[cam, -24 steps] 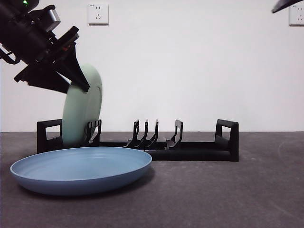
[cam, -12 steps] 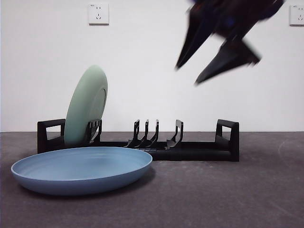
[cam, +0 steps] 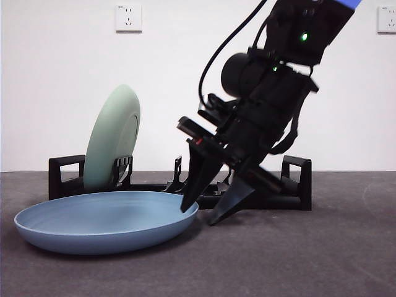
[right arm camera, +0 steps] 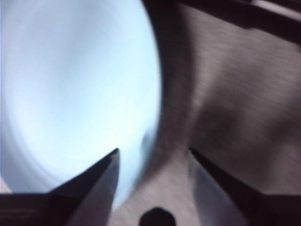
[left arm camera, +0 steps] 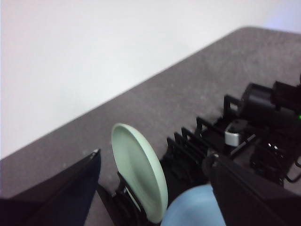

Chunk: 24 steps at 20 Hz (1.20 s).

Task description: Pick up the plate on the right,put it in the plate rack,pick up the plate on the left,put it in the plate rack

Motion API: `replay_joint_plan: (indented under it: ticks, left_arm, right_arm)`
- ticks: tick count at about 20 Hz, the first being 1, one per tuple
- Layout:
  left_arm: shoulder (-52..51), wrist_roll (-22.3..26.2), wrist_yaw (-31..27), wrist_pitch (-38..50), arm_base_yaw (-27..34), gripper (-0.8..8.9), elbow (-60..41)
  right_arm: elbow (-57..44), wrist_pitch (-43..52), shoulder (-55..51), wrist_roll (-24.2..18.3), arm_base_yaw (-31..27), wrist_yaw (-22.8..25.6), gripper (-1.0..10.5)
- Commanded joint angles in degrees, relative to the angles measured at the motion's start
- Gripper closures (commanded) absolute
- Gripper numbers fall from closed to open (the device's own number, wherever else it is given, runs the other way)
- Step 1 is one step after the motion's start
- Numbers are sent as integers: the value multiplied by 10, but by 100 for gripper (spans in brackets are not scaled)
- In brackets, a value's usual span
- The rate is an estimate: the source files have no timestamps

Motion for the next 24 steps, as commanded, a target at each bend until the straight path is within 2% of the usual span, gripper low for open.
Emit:
replay_joint_plan:
  ticks: [1, 3, 8, 10, 12, 16, 20, 24]
  left_arm:
    - [2, 7, -16, -5, -13, 436, 0]
    - [2, 8, -18, -12, -20, 436, 0]
    - [7, 22, -13, -28, -31, 436, 0]
    - [18, 51, -10, -40, -53, 436, 0]
    - [33, 82, 1, -52, -89, 436, 0]
    - [82, 82, -4, -54, -190, 436, 0]
    - [158, 99, -69, -75, -285, 436, 0]
    - [233, 131, -174, -107, -358, 437, 0]
  right_arm:
    - [-1, 12, 12, 16, 4, -14, 827]
    - [-1, 12, 12, 28, 7, -10, 954]
    - [-1, -7, 9, 41, 7, -11, 963]
    - [-1, -37, -2, 41, 8, -11, 963]
    - [-1, -69, -29, 40, 8, -8, 962]
    - [-1, -94, -111, 33, 3, 54, 963]
    - [-1, -101, -188, 34, -30, 63, 963]
    - [-1, -134, -234, 34, -75, 61, 962]
